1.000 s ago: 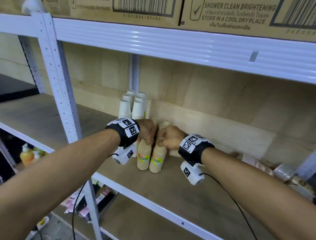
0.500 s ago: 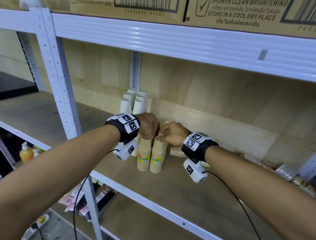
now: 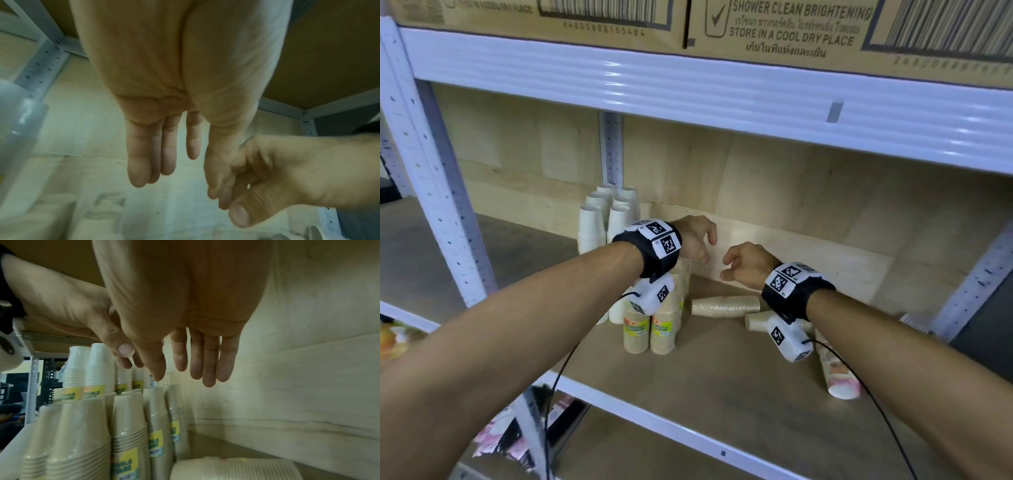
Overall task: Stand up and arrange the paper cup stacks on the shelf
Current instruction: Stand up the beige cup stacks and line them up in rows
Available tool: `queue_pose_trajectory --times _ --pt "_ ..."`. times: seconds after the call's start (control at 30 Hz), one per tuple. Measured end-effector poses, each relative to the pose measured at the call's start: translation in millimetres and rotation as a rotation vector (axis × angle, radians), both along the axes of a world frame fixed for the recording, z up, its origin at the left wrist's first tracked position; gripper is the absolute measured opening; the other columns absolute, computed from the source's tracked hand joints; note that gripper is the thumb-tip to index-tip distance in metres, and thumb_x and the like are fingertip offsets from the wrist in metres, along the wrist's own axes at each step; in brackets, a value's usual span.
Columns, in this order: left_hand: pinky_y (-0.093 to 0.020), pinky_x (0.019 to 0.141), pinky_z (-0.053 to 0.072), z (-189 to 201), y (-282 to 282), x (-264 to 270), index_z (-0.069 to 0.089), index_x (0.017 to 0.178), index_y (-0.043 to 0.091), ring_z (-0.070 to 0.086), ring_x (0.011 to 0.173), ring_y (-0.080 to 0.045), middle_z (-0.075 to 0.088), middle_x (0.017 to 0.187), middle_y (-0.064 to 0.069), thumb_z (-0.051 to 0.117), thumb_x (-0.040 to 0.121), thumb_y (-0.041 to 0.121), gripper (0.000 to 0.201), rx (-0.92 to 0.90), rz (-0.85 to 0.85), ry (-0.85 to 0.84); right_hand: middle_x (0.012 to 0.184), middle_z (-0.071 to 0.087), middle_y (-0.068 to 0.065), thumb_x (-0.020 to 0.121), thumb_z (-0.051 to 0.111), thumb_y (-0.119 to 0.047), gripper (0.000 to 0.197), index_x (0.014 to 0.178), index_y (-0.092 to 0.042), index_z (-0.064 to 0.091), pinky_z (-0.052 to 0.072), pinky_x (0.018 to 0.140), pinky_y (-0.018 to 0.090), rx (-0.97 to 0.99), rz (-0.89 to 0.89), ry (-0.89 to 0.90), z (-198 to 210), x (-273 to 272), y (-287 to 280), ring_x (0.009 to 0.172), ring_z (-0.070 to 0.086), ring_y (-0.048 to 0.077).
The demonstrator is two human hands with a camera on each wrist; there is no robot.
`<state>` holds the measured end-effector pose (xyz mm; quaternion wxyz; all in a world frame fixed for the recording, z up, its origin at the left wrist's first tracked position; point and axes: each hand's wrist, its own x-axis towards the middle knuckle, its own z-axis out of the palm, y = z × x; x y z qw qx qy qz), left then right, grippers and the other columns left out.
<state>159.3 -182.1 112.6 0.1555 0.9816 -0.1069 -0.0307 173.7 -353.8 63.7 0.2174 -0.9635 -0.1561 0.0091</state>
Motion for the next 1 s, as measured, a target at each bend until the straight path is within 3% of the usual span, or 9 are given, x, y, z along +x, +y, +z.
queue_pose_trajectory --times 0.1,0.2,0.33,0.53,0.63,0.73,0.83,0.93,1.0 --pt "-0.026 0.077 0.041 -17.5 -27.4 7.6 0.051 0.132 0.024 0.050 0.099 -0.015 0.048 0.121 0.003 0.075 0.081 0.022 0.057 0.023 -0.041 0.024 0.108 0.066 0.001 0.077 0.074 -0.035 0.038 0.112 -0.022 0.065 0.052 0.084 0.031 -0.053 -0.043 0.028 -7.5 3.7 -17.7 0.095 0.064 0.019" --pt "-0.028 0.083 0.043 -42.4 -47.5 16.4 0.043 0.141 0.021 0.051 0.116 -0.021 0.046 0.137 -0.001 0.077 0.080 0.021 0.070 0.028 -0.043 0.074 0.112 0.063 0.000 0.076 0.074 -0.039 0.044 0.116 -0.023 0.062 0.051 0.083 0.030 -0.109 -0.059 0.055 -21.1 5.9 -35.0 0.098 0.062 0.018" --pt "-0.032 0.099 0.044 -73.1 -59.9 22.6 0.036 0.147 0.014 0.046 0.129 -0.026 0.040 0.148 -0.005 0.074 0.082 0.012 0.075 0.018 -0.019 0.144 0.123 0.060 0.002 0.074 0.078 -0.033 0.052 0.122 -0.022 0.060 0.049 0.088 0.032 -0.172 -0.070 0.103 -41.1 11.3 -54.0 0.108 0.059 0.021" --pt "-0.035 0.104 0.043 -122.1 -68.0 26.0 0.044 0.140 0.005 0.049 0.129 -0.028 0.049 0.142 -0.012 0.071 0.085 0.016 0.062 0.008 0.068 0.052 0.099 0.065 0.000 0.072 0.080 -0.027 0.037 0.104 -0.018 0.063 0.042 0.065 0.025 -0.204 -0.042 0.156 -71.8 19.5 -75.9 0.091 0.063 0.019" --pt "-0.030 0.096 0.046 -145.3 -68.9 34.4 0.053 0.132 0.007 0.057 0.120 -0.026 0.058 0.133 -0.009 0.072 0.084 0.015 0.053 -0.059 0.145 0.068 0.107 0.067 0.002 0.073 0.078 -0.022 0.045 0.115 -0.018 0.063 0.052 0.076 0.029 -0.173 -0.048 0.207 -84.6 27.1 -83.9 0.094 0.065 0.021" --pt "-0.029 0.084 0.050 -155.4 -66.9 38.7 0.060 0.120 0.005 0.064 0.108 -0.025 0.065 0.118 -0.008 0.071 0.085 0.017 0.038 -0.049 0.207 0.104 0.116 0.065 0.000 0.073 0.078 -0.019 0.055 0.125 -0.019 0.058 0.050 0.080 0.027 -0.180 -0.063 0.216 -96.9 29.5 -83.0 0.102 0.064 0.021" --pt "-0.030 0.084 0.049 -169.2 -64.7 44.7 0.060 0.116 0.007 0.064 0.105 -0.026 0.065 0.112 -0.008 0.066 0.088 0.016 0.030 -0.075 0.234 0.124 0.125 0.062 0.002 0.071 0.082 -0.019 0.063 0.129 -0.019 0.056 0.050 0.090 0.031 -0.196 -0.074 0.228 -109.6 35.6 -78.3 0.113 0.060 0.024" --pt "-0.032 0.085 0.053 -183.9 -65.0 50.8 0.059 0.117 0.015 0.064 0.099 -0.023 0.067 0.114 -0.006 0.069 0.083 0.018 0.036 -0.116 0.254 0.118 0.126 0.062 0.002 0.068 0.084 -0.025 0.065 0.128 -0.020 0.058 0.050 0.094 0.034 -0.257 -0.054 0.222 -121.2 44.5 -80.0 0.116 0.060 0.025" --pt "-0.033 0.090 0.051 -191.2 -65.7 54.5 0.057 0.124 0.013 0.063 0.105 -0.025 0.064 0.121 -0.007 0.068 0.083 0.016 0.042 -0.125 0.252 0.132 0.125 0.063 0.000 0.066 0.083 -0.029 0.067 0.129 -0.026 0.059 0.050 0.094 0.032 -0.291 -0.064 0.170 -120.0 42.6 -83.3 0.114 0.060 0.024"
